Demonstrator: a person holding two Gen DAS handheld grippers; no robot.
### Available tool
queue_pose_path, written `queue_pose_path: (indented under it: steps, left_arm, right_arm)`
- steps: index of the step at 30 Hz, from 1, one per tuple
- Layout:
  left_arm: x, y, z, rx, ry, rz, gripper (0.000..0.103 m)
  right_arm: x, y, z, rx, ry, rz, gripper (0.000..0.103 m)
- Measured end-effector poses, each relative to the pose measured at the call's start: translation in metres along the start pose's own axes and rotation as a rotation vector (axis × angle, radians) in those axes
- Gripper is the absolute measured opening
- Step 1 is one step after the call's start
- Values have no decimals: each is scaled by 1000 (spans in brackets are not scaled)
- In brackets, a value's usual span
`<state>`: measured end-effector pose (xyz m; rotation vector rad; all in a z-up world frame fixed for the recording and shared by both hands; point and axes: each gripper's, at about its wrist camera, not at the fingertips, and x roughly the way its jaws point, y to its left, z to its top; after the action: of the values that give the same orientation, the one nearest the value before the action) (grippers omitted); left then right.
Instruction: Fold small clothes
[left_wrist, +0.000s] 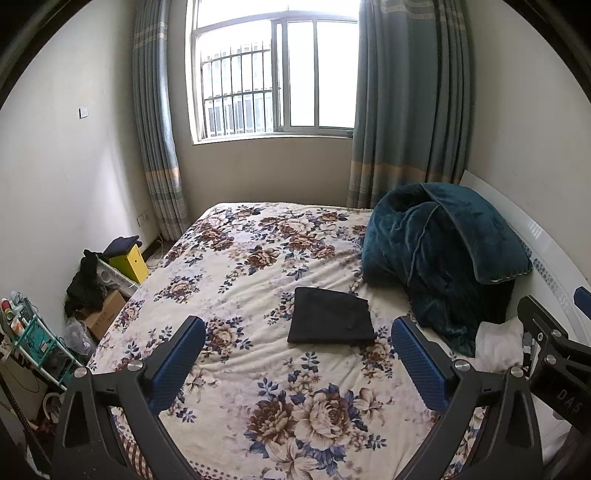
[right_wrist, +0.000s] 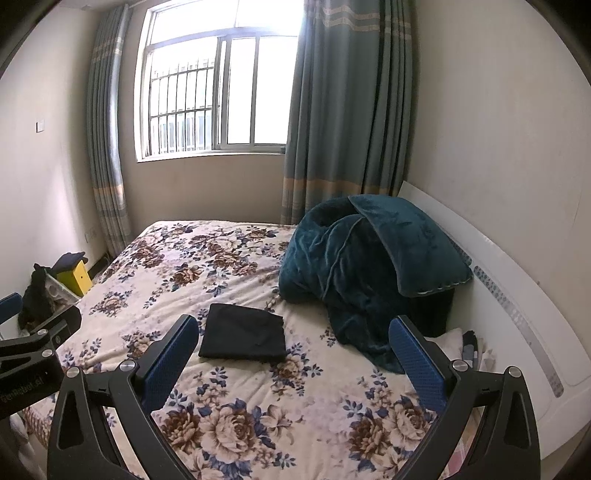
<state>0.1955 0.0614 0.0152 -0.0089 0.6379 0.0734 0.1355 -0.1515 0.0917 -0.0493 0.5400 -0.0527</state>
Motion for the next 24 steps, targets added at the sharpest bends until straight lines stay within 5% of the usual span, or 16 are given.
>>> queue_pose_path:
  steps: [24]
  left_arm:
    - [1, -2, 15, -9, -4, 9, 103]
  right_arm:
    - [4, 3, 3, 0, -6, 8, 103]
